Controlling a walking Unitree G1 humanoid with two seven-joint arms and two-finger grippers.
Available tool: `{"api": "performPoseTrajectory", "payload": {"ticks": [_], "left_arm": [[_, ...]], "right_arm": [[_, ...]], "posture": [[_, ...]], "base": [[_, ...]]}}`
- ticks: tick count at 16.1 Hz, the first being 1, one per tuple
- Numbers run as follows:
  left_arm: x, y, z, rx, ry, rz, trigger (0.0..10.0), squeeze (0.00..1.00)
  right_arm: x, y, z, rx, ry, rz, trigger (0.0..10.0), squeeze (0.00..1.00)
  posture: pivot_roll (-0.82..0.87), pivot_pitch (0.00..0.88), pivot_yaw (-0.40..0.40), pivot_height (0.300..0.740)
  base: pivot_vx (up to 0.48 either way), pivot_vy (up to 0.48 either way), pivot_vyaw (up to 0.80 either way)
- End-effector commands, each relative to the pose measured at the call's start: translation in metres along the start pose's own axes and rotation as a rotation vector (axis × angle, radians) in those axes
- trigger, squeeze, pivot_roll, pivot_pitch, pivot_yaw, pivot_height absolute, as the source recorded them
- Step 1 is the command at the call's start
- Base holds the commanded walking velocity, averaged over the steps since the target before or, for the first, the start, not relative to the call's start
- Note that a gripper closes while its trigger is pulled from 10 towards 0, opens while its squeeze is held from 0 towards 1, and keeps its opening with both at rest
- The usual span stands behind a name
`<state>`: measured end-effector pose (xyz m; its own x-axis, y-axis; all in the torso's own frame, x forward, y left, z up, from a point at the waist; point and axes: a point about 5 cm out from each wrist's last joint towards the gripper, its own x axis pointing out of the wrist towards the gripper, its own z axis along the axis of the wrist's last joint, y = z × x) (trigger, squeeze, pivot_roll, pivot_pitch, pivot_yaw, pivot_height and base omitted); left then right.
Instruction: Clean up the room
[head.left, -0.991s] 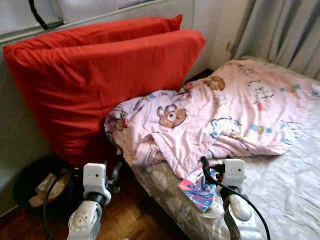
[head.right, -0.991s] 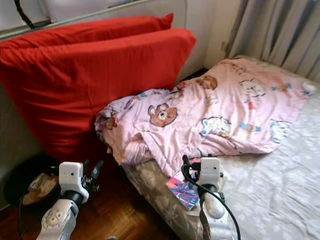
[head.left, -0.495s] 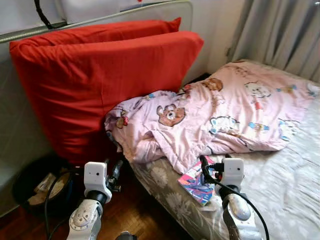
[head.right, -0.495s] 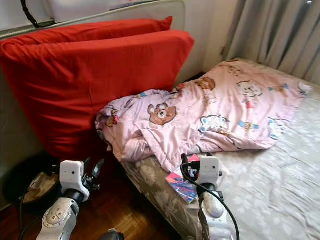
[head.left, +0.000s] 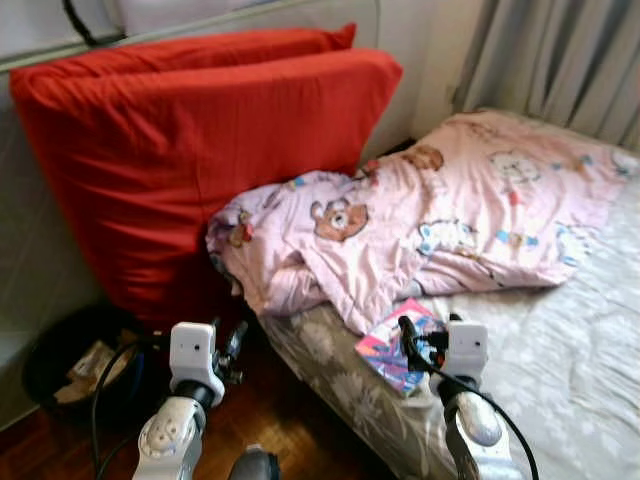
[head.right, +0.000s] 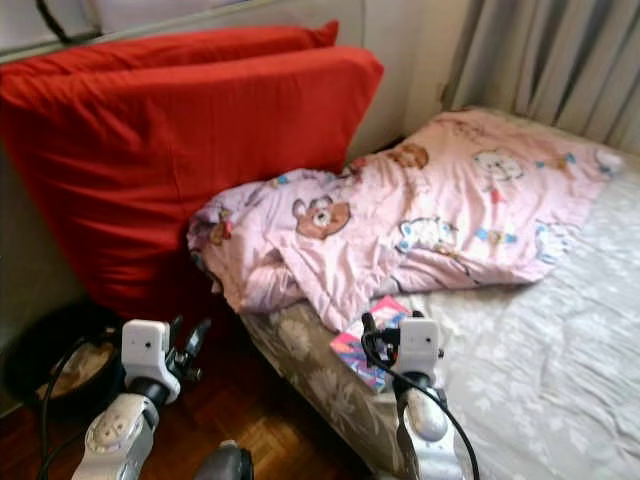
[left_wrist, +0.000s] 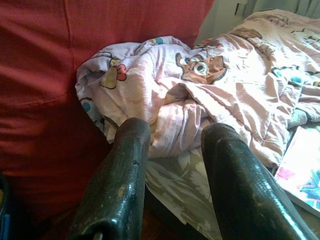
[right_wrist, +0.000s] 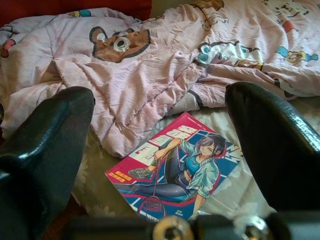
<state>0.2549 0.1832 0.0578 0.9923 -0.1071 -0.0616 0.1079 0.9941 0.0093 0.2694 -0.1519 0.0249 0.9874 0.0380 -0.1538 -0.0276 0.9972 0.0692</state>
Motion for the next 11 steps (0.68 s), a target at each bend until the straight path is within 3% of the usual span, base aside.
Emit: {"api": "performPoseTrajectory", "payload": {"ticks": [1, 4, 11], "left_arm": [[0.001, 0.000, 0.001, -0.010, 0.005, -0.003, 10.0, 0.00], [0.001, 0.003, 0.001, -0.008, 0.004, 0.007, 10.0, 0.00], [0.001, 0.005, 0.001, -0.002, 0.004, 0.009, 10.0, 0.00]], "right_arm": [[0.001, 0.002, -0.001, -0.001, 0.013, 0.007, 10.0, 0.00], [0.004, 0.009, -0.002, -0.007, 0.020, 0.042, 10.0, 0.00], [0.004, 0.012, -0.004, -0.001, 0.033, 0.059, 10.0, 0.00]], "posture": [[-0.01, 0.045, 0.005, 0.659], [0.00, 0.050, -0.003, 0.634], [0.00, 0.047, 0.005, 0.634]], "base": [[0.000, 0.000, 0.00], [0.000, 0.000, 0.00], [0.000, 0.000, 0.00]]}}
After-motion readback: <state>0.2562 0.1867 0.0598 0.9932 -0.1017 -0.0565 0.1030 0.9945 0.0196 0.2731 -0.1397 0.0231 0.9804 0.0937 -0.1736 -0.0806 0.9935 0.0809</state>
